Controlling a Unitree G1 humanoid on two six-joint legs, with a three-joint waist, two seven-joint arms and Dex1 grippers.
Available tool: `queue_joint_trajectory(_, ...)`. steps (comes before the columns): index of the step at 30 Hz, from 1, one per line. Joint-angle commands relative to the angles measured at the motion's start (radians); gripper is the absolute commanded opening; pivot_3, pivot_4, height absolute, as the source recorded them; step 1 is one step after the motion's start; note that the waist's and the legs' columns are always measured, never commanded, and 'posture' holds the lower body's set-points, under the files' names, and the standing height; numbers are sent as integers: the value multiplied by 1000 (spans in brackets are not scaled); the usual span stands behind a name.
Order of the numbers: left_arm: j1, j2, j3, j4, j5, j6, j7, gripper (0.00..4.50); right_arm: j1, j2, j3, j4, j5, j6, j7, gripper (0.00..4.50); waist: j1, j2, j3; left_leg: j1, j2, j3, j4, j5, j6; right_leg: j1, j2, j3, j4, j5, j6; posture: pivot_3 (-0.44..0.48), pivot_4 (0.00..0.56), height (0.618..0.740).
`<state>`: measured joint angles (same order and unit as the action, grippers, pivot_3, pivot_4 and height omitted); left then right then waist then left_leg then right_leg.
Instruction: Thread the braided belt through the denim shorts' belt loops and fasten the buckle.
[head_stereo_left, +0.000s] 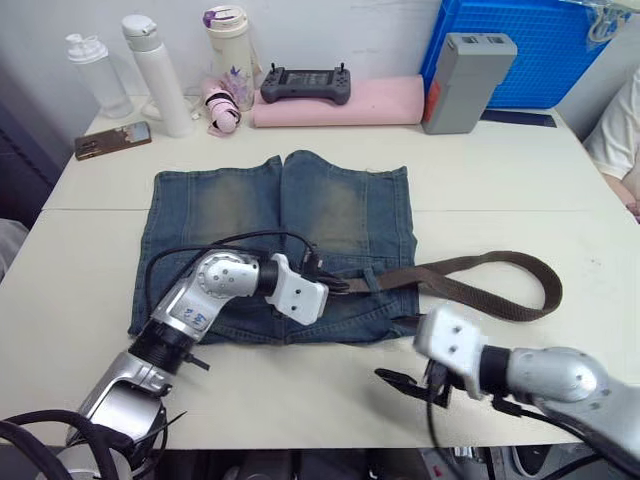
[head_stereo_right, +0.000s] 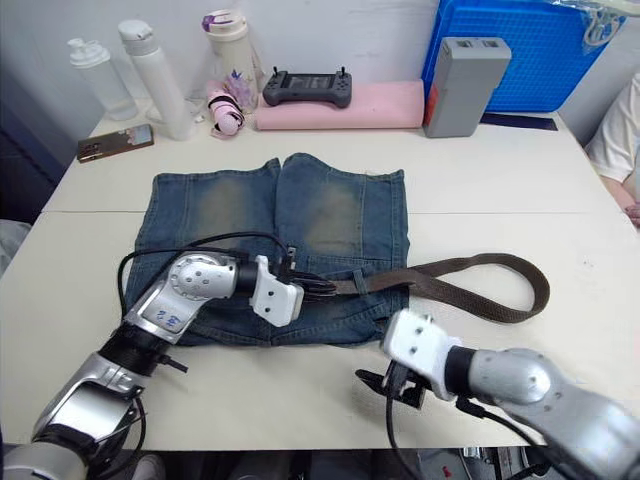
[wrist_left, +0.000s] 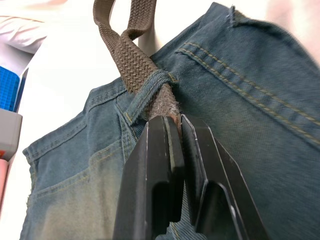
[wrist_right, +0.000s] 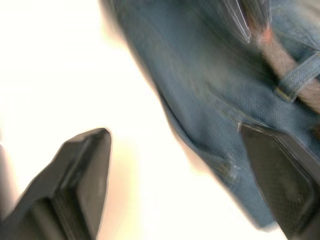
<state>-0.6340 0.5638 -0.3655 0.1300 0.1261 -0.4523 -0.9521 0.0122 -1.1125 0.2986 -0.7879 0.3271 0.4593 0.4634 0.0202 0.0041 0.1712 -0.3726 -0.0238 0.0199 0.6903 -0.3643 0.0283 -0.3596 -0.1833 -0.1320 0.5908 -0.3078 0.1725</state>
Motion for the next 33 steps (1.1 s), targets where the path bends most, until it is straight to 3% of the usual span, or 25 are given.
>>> queue_joint_trajectory(1, 26, 31, 43, -82, -44, 32, -14, 0, -43, 35, 155, 121, -404, -204, -33, 4278, 1, 0, 0, 0, 0, 0, 0, 0, 0, 0, 0, 0, 0, 0, 0, 0, 150, 714)
queue_joint_trajectory(5, 47, 42, 49, -116, -46, 55, -15, 0, -55, 101, 221, 250, -611, -231, -41, 4278, 2, -2, -1, 1, 2, -1, 1, 0, -1, 2, 1, -1, 0, 0, 0, 0, 150, 714)
queue_joint_trajectory(7, 54, 42, 55, -132, -42, 68, -9, 0, -27, 152, 203, 284, -614, -210, -45, 3755, 2, -4, -2, 2, 2, -1, 2, 0, -1, 3, 2, -1, 1, 0, 0, 0, 150, 714)
queue_joint_trajectory(9, 58, 42, 60, -144, -39, 77, -4, 0, -7, 198, 172, 304, -622, -183, -48, 2933, 2, -4, -2, 3, 3, -2, 4, 0, -2, 5, 2, -2, 1, 0, 0, 0, 150, 714)
queue_joint_trajectory(15, 73, 56, 69, -178, -40, 97, -8, 0, -22, 316, -108, 337, -490, 70, -43, 54, 8, -4, -2, 3, 3, -4, 8, 0, -2, 7, 1, -1, 2, 1, -1, 0, 150, 714)
queue_joint_trajectory(23, 82, 52, 68, -192, -31, 115, 0, 0, -23, 247, -230, 361, -488, 97, 55, 54, 31, -2, -1, -1, 0, -9, 5, -1, -1, 6, 2, -2, 1, 1, -1, 0, 150, 714)
queue_joint_trajectory(30, 75, 36, 69, -189, -21, 88, 28, 0, -9, 327, -241, 264, -405, 147, 109, 54, 28, -2, -1, -1, 0, -6, 3, -1, -1, 5, 2, -3, 0, 1, -1, 0, 150, 714)
queue_joint_trajectory(33, 85, 32, 76, -185, -27, 55, 44, 0, -23, 380, -341, 225, -316, 214, 126, 1186, 25, -2, -1, -1, 0, -7, 4, -1, -1, 5, 3, -3, 0, 1, -1, 0, 150, 714)
